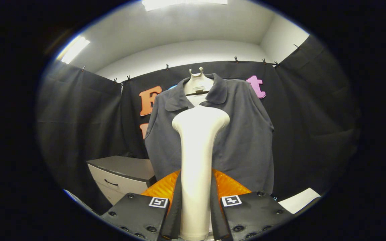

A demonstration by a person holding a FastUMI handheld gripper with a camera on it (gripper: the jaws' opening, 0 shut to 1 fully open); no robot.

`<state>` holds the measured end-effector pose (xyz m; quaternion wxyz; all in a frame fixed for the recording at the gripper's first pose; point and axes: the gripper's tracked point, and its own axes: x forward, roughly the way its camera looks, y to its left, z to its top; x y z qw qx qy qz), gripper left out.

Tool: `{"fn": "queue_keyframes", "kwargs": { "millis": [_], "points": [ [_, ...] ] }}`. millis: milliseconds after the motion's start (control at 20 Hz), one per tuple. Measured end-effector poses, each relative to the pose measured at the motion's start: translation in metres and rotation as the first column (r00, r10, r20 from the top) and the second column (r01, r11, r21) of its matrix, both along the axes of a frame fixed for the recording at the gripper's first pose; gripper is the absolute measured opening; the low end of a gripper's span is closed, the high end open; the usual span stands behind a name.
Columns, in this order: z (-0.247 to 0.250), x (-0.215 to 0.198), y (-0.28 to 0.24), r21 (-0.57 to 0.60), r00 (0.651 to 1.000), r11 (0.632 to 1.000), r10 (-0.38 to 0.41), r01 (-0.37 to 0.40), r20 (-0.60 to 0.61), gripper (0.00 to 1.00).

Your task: Iron the clothes twice with a garment steamer, once on the left side and once on the right side.

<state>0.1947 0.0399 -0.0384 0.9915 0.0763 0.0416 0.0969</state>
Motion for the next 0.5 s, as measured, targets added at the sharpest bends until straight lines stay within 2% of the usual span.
{"fn": "queue_keyframes", "kwargs": {
  "millis": [500],
  "points": [
    [-0.002, 0.028, -0.065, 0.004, 0.996, 0.996, -0.087, 0.087, -0.019, 0.44]
  ]
}}
